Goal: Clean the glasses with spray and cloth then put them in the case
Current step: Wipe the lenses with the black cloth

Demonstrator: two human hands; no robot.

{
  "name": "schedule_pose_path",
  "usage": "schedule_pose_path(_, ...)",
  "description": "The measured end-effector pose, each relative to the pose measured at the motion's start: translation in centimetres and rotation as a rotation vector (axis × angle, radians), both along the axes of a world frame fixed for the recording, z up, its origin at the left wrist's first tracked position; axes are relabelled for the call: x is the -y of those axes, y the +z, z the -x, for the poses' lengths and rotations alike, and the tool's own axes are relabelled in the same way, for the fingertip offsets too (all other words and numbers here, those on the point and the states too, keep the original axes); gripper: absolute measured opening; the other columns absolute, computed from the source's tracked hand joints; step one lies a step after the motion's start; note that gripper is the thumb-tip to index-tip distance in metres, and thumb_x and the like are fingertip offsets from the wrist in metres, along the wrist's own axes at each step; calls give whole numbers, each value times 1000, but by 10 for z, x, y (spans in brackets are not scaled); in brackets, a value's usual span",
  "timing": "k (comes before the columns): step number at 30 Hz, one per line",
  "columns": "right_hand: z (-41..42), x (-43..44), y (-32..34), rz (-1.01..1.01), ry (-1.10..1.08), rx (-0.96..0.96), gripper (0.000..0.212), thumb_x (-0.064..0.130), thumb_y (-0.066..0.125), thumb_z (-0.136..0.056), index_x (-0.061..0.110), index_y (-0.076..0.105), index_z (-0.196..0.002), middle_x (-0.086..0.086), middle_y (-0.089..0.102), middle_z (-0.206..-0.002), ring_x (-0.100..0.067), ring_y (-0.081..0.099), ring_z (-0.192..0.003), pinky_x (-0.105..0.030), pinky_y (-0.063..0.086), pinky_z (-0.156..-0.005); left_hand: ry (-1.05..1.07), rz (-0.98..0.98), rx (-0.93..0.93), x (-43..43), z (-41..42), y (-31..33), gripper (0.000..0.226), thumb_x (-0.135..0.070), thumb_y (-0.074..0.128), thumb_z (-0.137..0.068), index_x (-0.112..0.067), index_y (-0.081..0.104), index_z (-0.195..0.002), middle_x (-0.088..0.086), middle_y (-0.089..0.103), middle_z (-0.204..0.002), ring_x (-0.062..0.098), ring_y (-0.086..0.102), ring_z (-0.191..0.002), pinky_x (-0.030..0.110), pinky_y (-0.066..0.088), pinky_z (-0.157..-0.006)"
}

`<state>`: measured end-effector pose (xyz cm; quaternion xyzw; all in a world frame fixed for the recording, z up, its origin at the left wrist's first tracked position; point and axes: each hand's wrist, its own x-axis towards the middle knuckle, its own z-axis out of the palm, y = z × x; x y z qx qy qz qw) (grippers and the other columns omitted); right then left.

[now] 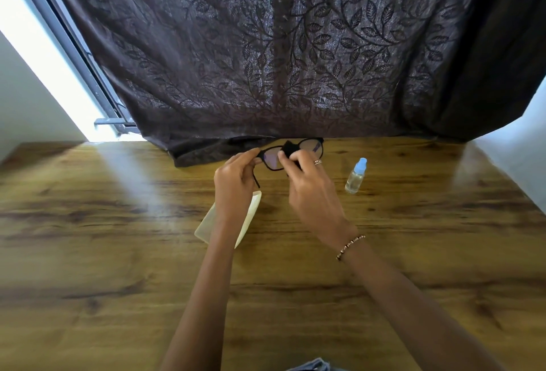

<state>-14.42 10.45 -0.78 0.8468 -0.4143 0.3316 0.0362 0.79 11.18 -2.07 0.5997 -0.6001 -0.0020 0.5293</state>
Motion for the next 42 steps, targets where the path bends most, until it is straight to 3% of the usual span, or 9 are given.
schedule_pose_path(5, 13, 1, 3, -136, 55, 442, 24, 1, 54, -94, 4, 68, -112, -4, 58, -100, -1, 52, -89, -5, 38, -84, 9, -21, -7, 0, -2, -6, 26, 11, 57, -85, 1, 68, -107, 12, 73, -93, 8, 62, -83, -2, 40, -78)
schedule_pose_path(10, 35, 12, 11, -131, -191, 763, 22, 10, 54, -95, 15, 70, -110, 3, 59, -99, 9, 53, -91, -9, 39, -84, 18, -30, -30, -1, -4, -9, 25, 9, 57, -86, 1, 68, -107, 13, 72, -96, 8, 62, -85, -3, 40, -79)
schedule_pose_path(14, 42, 14, 11, 38, -197, 572, 24, 6, 56, -94, 4, 69, -114, -4, 57, -97, 2, 48, -81, -6, 38, -78, 5, -20, -32, 0, -3, -8, 24, 9, 57, -86, 1, 68, -107, 11, 72, -94, 7, 63, -84, -2, 41, -79)
schedule_pose_path(17, 37, 8, -2, 42, -132, 275, 26, 7, 57, -94, 2, 66, -119, -7, 59, -98, -15, 56, -78, -29, 50, -72, -8, -6, -51, 2, -1, -5, 24, 8, 58, -86, 1, 68, -106, 8, 72, -93, 7, 64, -84, 3, 45, -79)
schedule_pose_path(19, 31, 3, -8, 37, -103, 187, 29, 7, 57, -94, 3, 64, -122, -7, 59, -99, -18, 57, -78, -30, 50, -68, -18, -1, -42, 2, 0, -3, 25, 9, 59, -85, 1, 69, -106, 7, 72, -93, 7, 64, -84, 4, 46, -79)
schedule_pose_path(22, 28, 9, -5, 80, -91, 166, 29, 9, 59, -93, 4, 65, -122, -7, 59, -99, -16, 54, -84, -23, 44, -72, -27, 3, -14, 1, -1, -3, 26, 13, 60, -83, 2, 69, -105, 9, 72, -92, 7, 64, -82, 2, 44, -79)
schedule_pose_path(32, 45, 20, -18, 227, -135, 96, 36, 22, 66, -90, 8, 65, -123, -8, 62, -106, -23, 54, -88, -39, 49, -70, -50, -26, -32, 0, -5, -2, 26, 10, 58, -86, 0, 68, -108, -6, 65, -90, 6, 64, -82, 5, 47, -79)
schedule_pose_path(37, 47, 28, -10, 339, -96, 103, 27, 7, 67, -88, 5, 69, -115, -8, 65, -96, -21, 52, -87, -35, 51, -71, -166, -128, -135, 2, -6, 2, 23, -1, 56, -91, -9, 67, -110, -14, 66, -90, -5, 65, -82, 14, 53, -80)
schedule_pose_path(42, 47, 30, -5, 351, -50, 93, 27, 4, 69, -86, 0, 69, -112, -9, 64, -90, -18, 47, -88, -29, 49, -72, -354, -368, -186, 4, -19, 13, 39, -41, 43, -96, -15, 66, -111, 17, 69, -98, 32, 64, -93, 49, 52, -87)
